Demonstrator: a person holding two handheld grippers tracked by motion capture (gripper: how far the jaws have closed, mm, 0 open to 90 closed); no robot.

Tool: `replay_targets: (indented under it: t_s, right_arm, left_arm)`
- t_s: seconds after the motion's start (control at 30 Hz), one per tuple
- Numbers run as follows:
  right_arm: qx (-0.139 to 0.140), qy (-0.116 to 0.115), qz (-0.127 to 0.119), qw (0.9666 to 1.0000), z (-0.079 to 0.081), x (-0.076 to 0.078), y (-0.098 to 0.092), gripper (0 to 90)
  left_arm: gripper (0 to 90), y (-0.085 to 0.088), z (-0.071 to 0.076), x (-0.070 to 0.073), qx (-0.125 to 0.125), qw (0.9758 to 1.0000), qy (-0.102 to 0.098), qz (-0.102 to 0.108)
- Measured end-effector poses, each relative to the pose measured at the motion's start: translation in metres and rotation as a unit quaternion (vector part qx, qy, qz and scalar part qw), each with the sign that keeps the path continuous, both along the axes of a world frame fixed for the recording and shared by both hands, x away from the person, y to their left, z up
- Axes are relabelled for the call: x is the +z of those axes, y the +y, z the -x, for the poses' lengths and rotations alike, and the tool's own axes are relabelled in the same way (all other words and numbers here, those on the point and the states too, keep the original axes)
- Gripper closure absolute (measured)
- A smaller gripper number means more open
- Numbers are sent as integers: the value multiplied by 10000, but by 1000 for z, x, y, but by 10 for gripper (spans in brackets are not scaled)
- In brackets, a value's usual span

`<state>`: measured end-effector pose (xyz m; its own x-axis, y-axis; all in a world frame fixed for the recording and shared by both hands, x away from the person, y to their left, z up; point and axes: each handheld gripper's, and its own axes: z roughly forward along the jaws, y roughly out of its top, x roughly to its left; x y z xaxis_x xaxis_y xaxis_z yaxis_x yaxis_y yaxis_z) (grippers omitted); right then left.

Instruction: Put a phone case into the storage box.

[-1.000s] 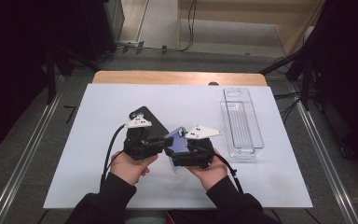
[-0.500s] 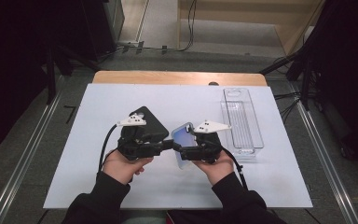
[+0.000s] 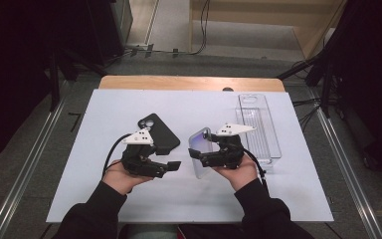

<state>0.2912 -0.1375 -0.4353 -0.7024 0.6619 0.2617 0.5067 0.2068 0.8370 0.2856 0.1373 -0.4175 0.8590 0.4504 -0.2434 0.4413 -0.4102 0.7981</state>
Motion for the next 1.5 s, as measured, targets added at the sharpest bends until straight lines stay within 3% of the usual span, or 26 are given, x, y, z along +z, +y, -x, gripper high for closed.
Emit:
replay_targets:
  t_s: [0.03, 0.23, 0.33, 0.53, 0.7, 1.03, 1.5]
  right_arm:
    - [13, 4, -9, 10000, 0, 1, -1, 156]
    - [100, 62, -66, 9999, -1, 3, -4, 156]
    - [139, 72, -81, 9998, -1, 5, -6, 156]
    - [177, 61, -87, 9998, -1, 10, -10, 156]
    - [205, 73, -116, 9997, -3, 14, -16, 156]
    - [186, 105, -162, 9996, -6, 22, -27, 156]
    - [48, 21, -140, 9999, -17, 45, -47, 156]
  left_arm:
    - [330, 0, 0, -3, 13, 10000, -42, -25]
    - [329, 6, -2, -16, 60, 9999, 145, -62]
    - [329, 11, 0, -22, 29, 9998, 91, -173]
    - [328, 23, 1, -33, 55, 9997, 210, -63]
    - [329, 28, 3, -40, -42, 9992, 279, -292]
    - [328, 42, 9, -44, 58, 9985, 320, -438]
    - [329, 57, 14, -43, 482, 9970, 487, -365]
